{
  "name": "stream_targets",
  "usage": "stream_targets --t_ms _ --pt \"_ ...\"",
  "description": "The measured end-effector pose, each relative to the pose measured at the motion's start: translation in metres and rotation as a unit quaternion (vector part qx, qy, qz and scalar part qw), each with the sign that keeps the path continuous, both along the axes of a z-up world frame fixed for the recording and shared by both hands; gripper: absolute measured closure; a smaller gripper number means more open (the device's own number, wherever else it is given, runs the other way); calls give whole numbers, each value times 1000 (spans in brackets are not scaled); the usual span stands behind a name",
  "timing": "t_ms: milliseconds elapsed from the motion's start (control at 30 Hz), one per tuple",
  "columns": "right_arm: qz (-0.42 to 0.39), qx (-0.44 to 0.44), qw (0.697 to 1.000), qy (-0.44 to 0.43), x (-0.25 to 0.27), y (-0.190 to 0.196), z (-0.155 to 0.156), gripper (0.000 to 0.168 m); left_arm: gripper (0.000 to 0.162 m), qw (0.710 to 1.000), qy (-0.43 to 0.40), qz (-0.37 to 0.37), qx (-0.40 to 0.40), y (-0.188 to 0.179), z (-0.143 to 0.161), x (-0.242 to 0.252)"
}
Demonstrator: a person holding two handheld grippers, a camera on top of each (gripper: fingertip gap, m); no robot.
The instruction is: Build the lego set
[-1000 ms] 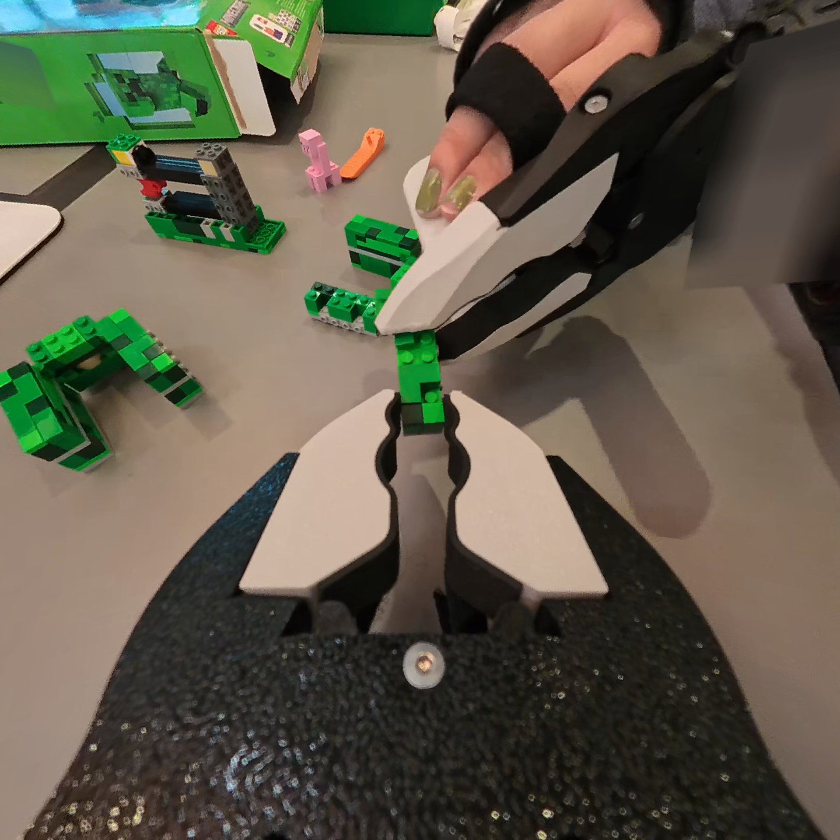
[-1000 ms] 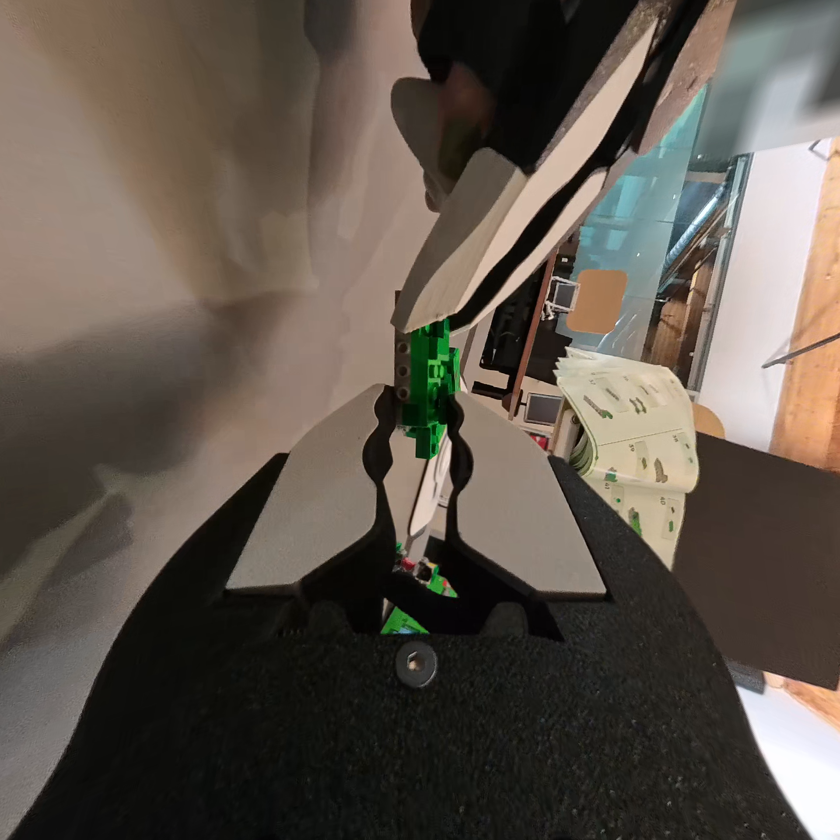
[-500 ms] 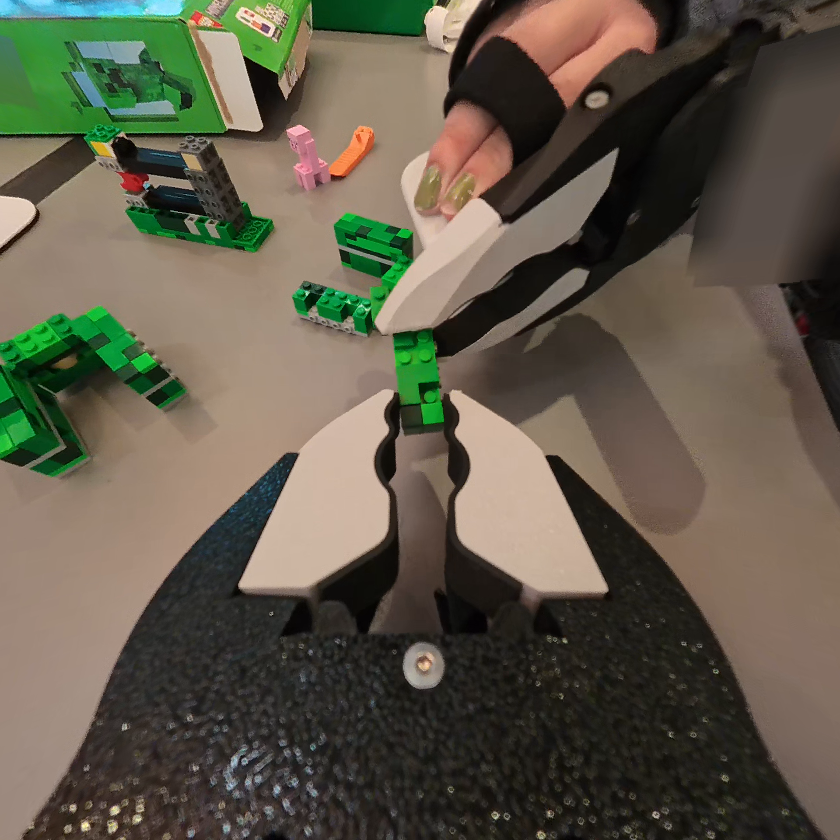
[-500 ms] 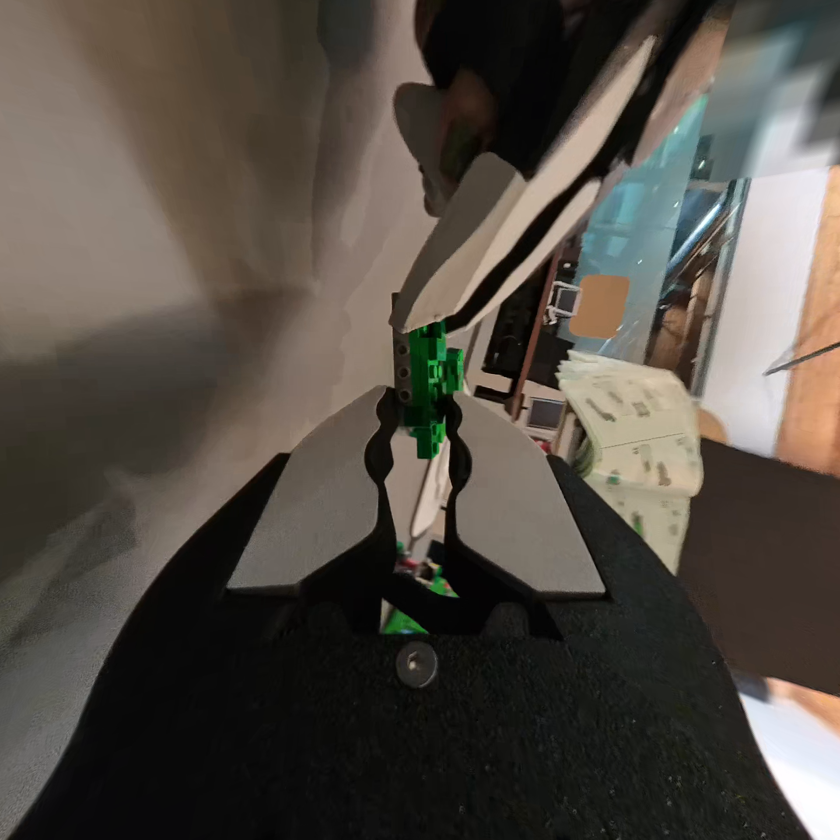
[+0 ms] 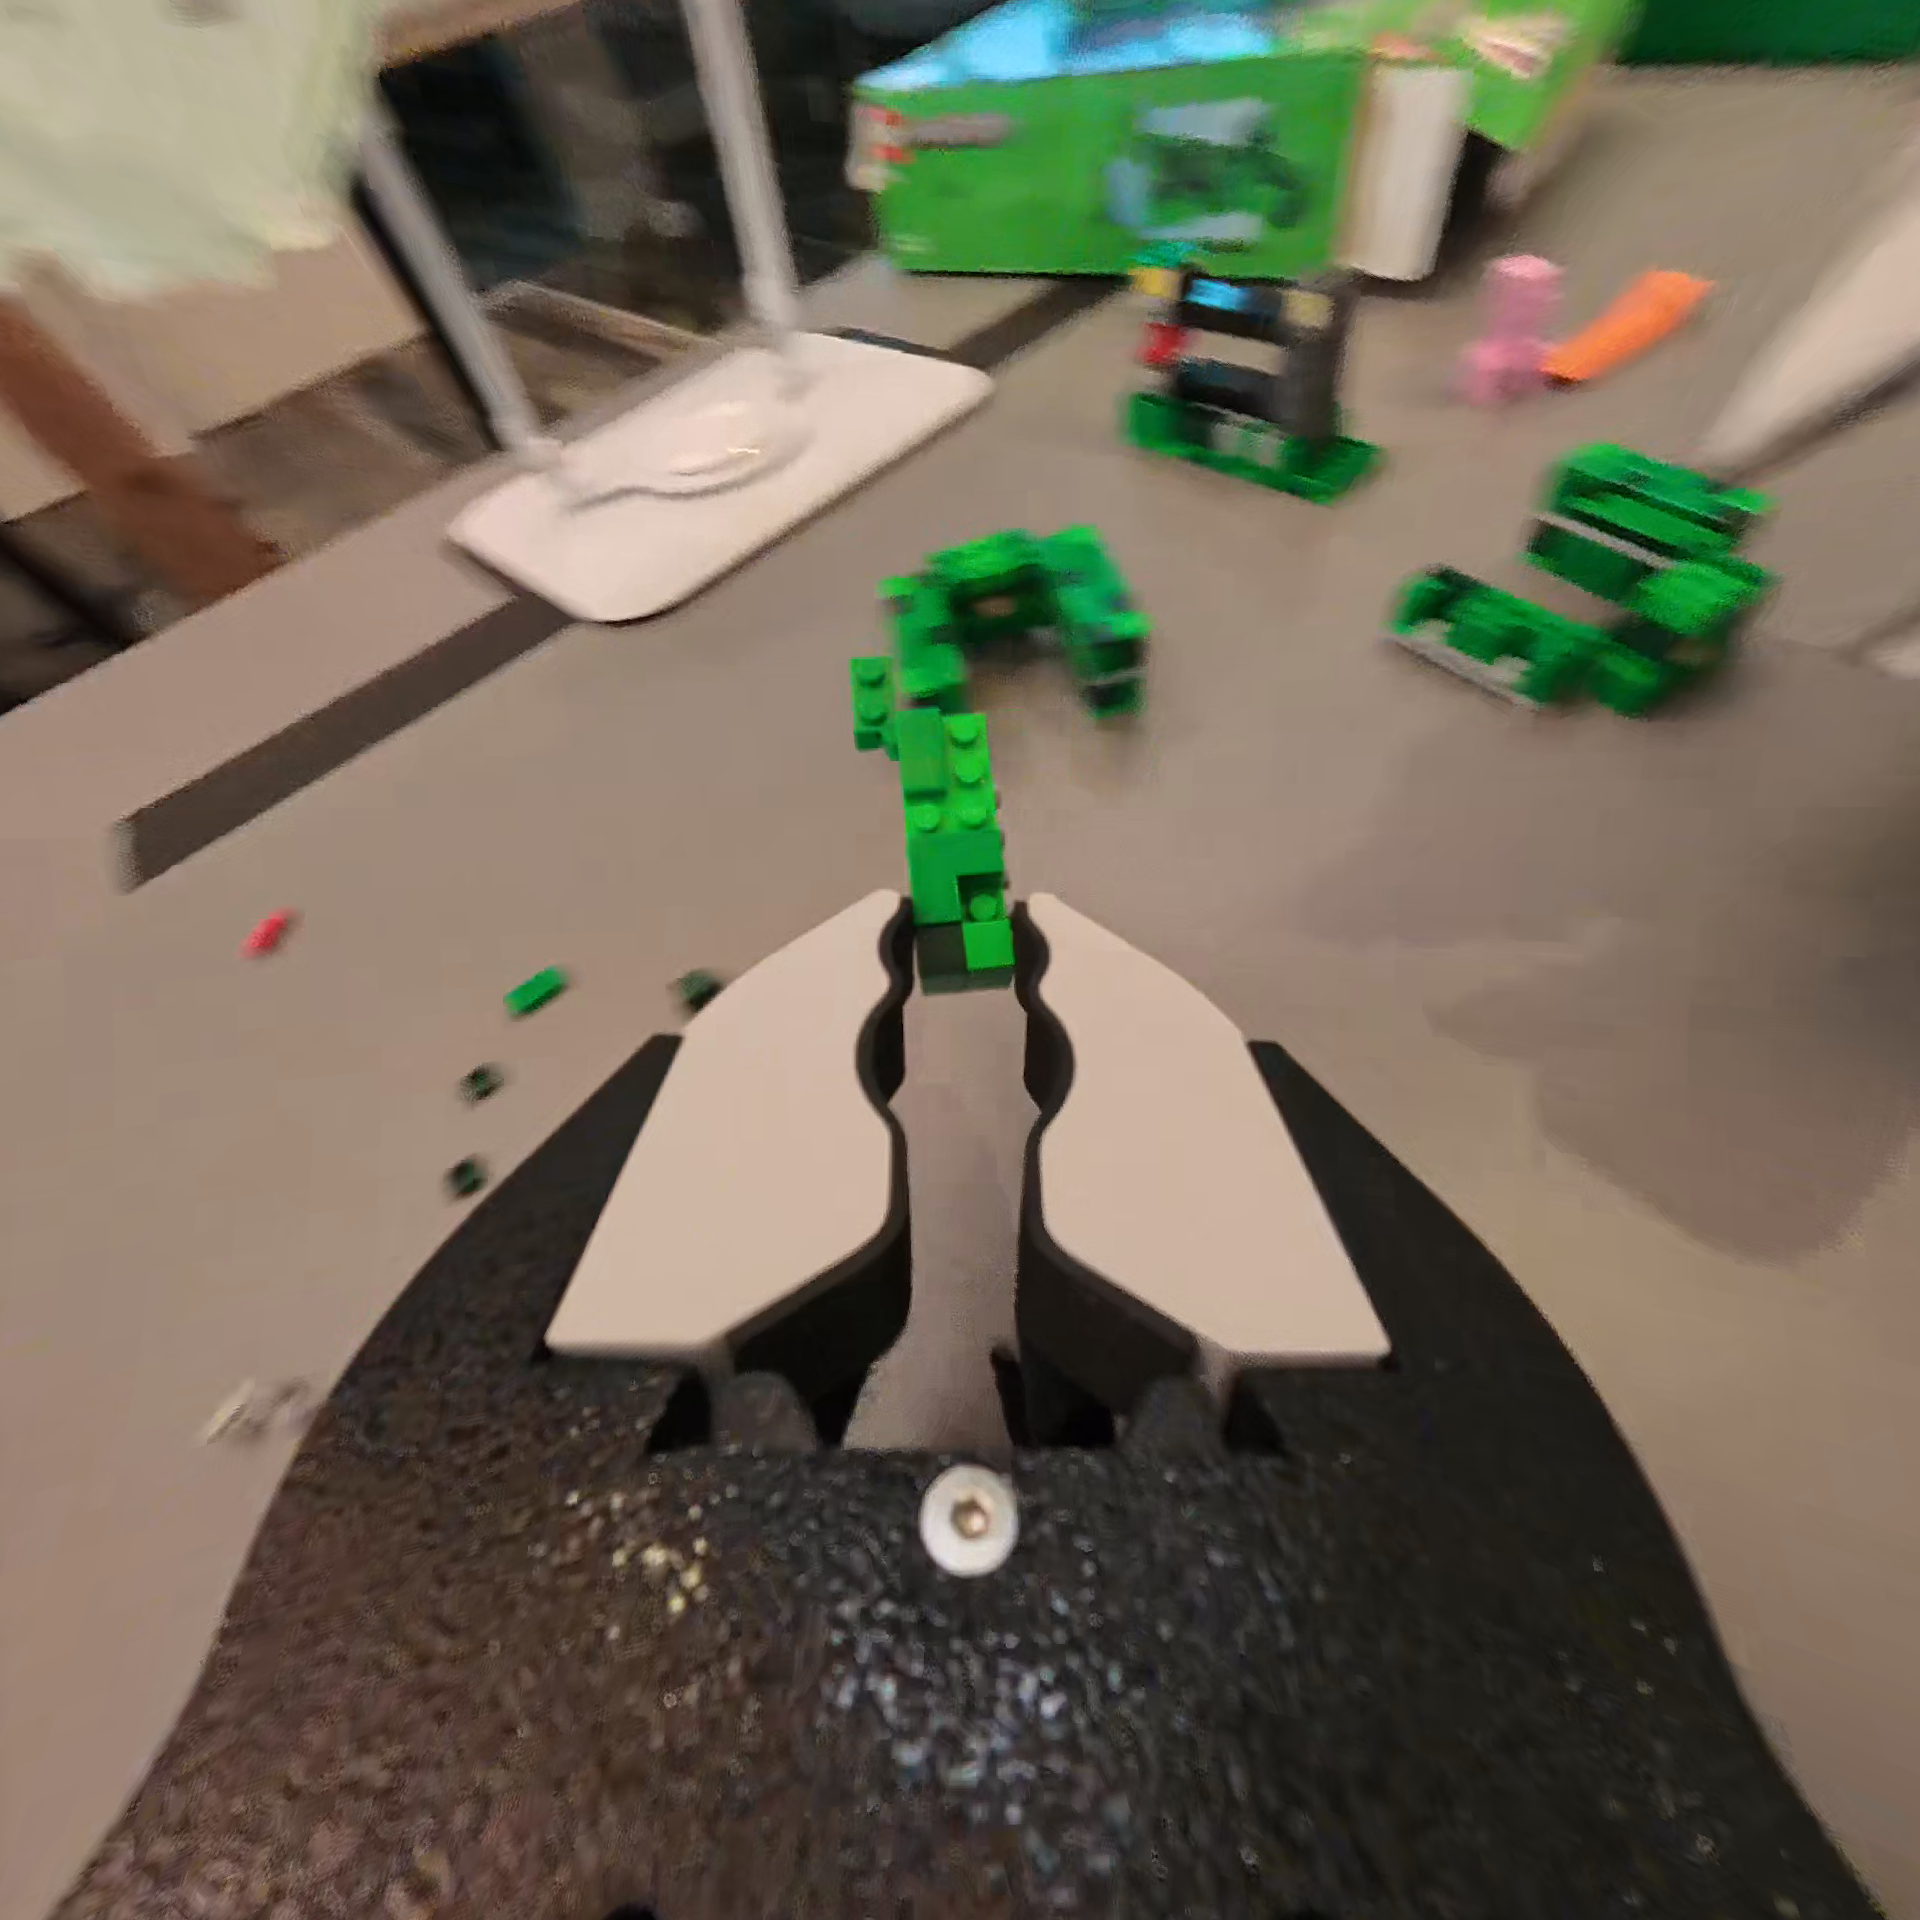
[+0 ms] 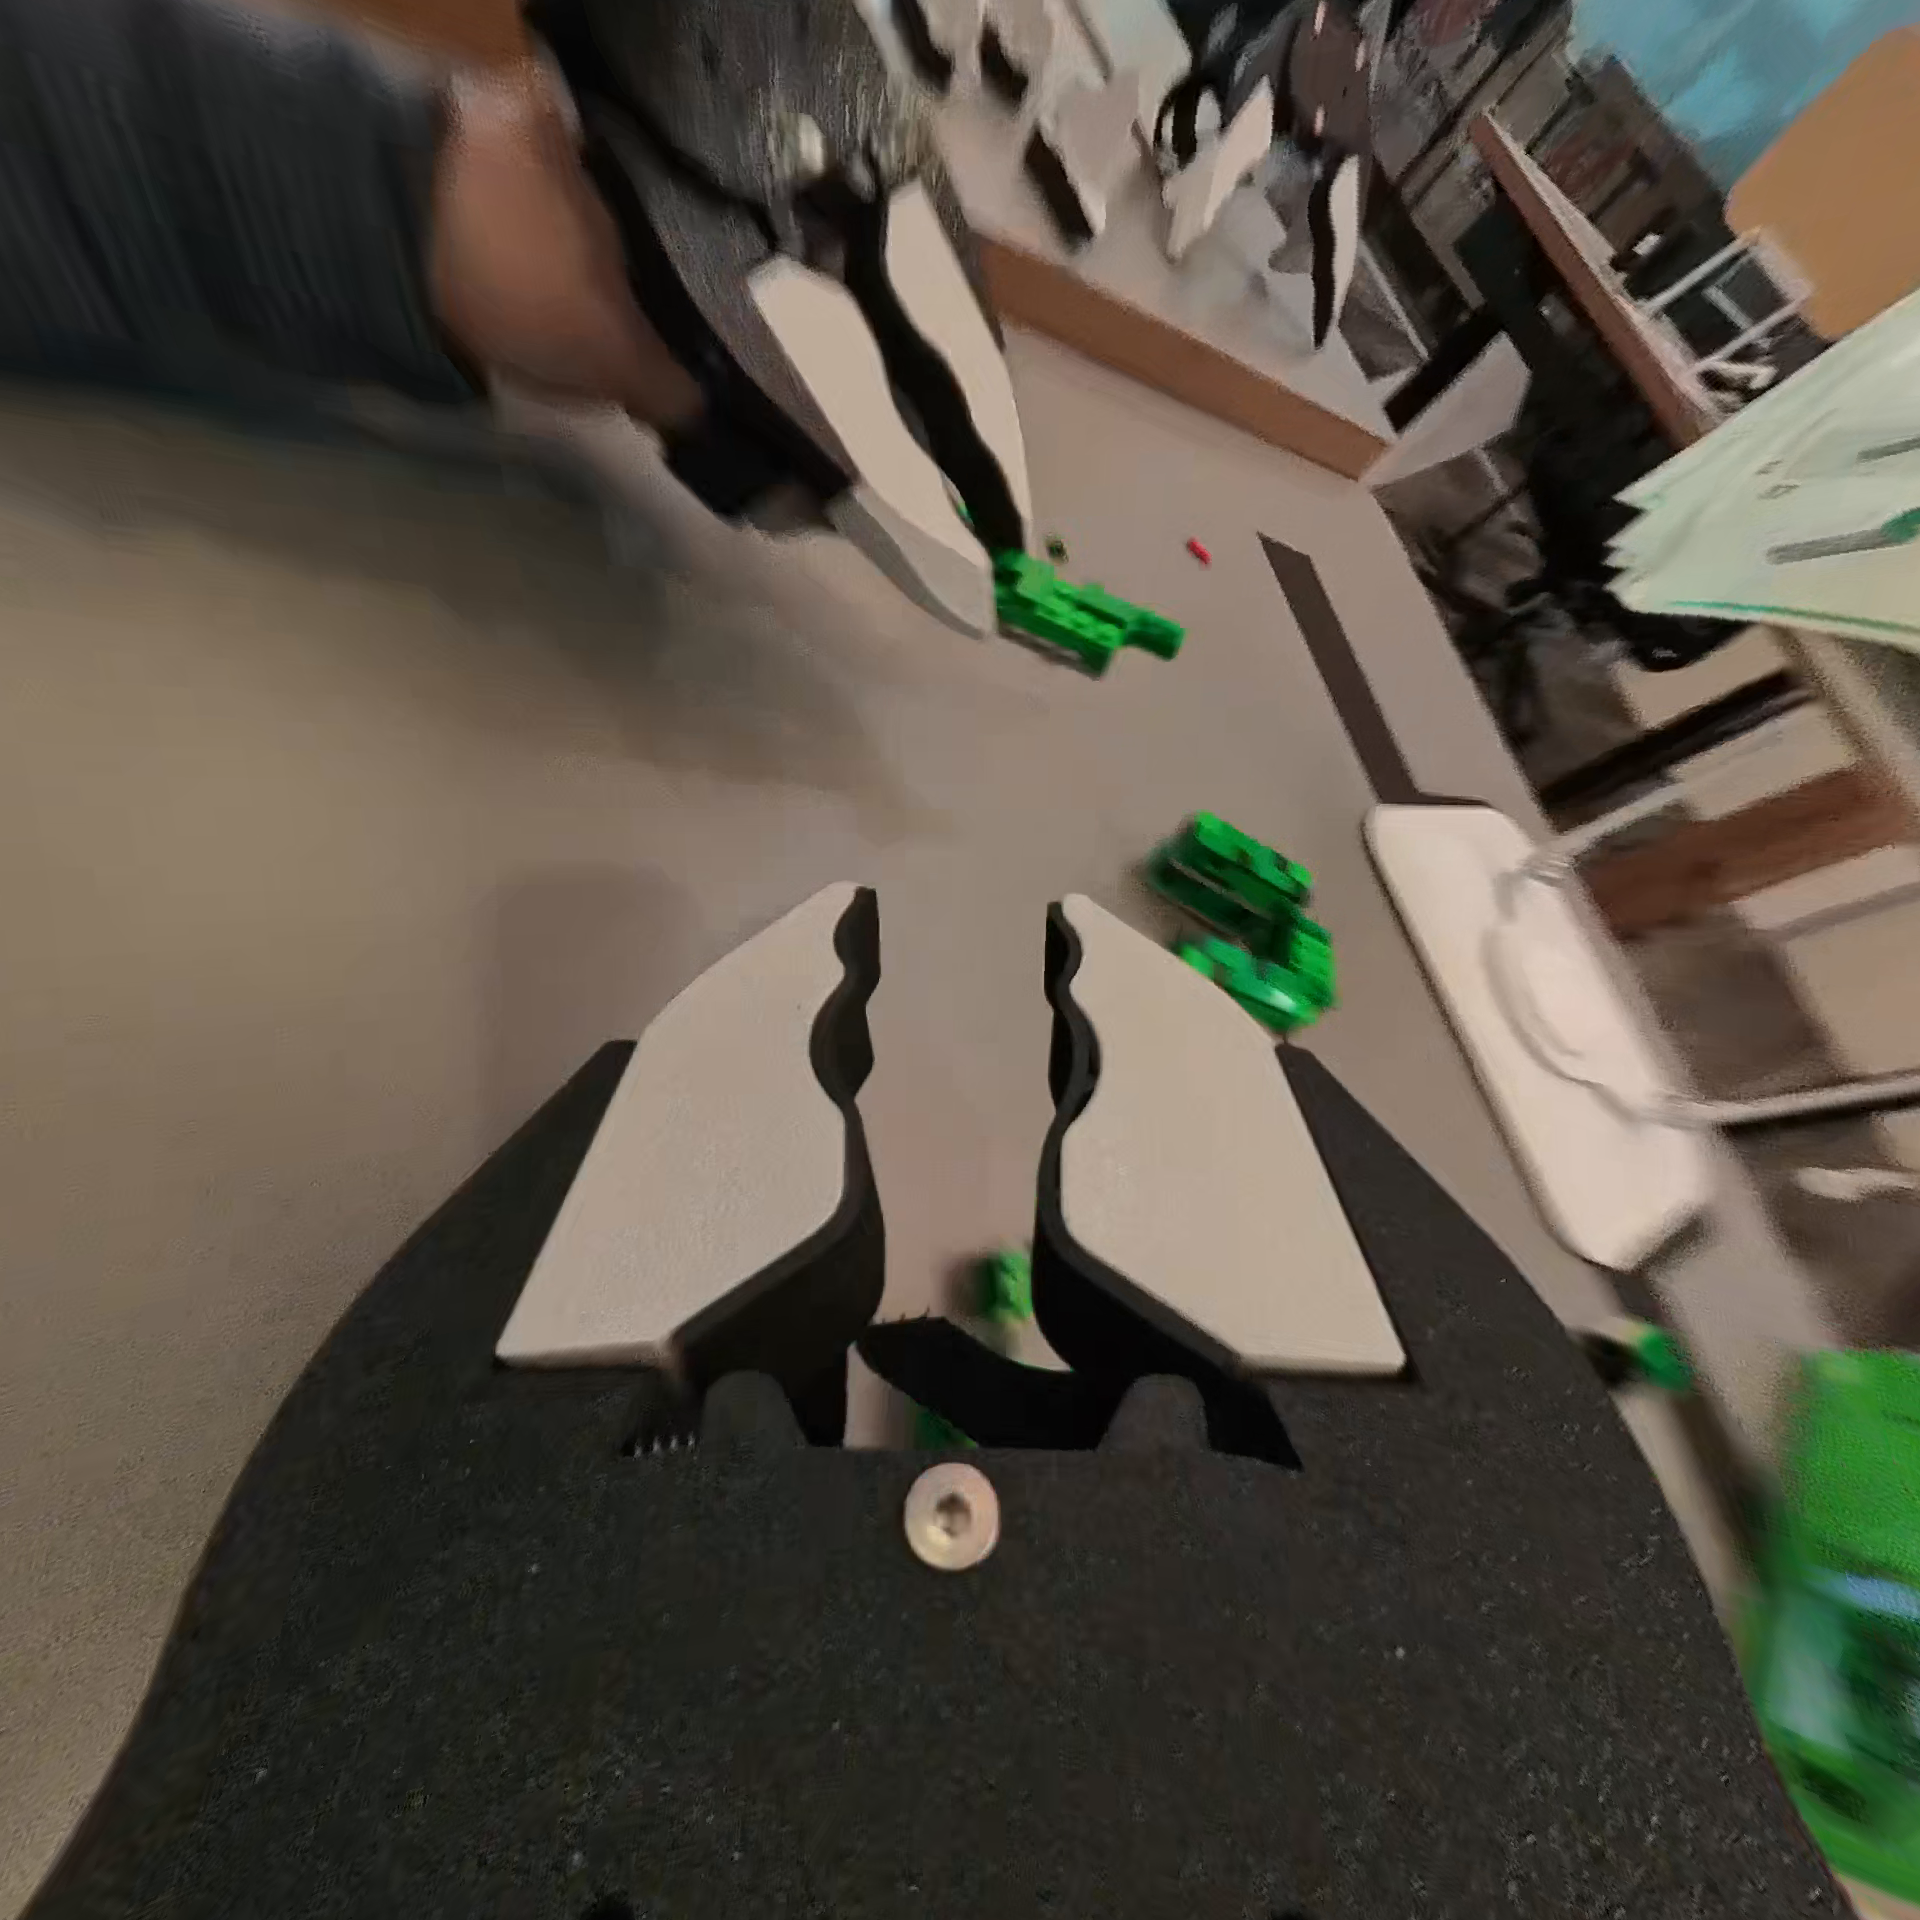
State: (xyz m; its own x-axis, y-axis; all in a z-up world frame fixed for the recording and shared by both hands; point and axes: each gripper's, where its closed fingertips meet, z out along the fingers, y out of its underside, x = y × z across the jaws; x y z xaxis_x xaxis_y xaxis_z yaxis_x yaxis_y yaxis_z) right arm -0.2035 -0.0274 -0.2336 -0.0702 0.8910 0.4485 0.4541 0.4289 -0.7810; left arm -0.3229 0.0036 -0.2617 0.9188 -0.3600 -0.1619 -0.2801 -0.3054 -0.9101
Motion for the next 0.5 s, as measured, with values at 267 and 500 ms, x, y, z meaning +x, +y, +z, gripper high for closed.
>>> stream_targets --t_ms 267,500 --pt "-6 -115 967 227 -82 -19 10 149 144 985 -34 162 58 -9 8 -72" --pt "-26 -130 947 293 -91 -4 22 149 144 982 -19 175 69 -9 8 -76"
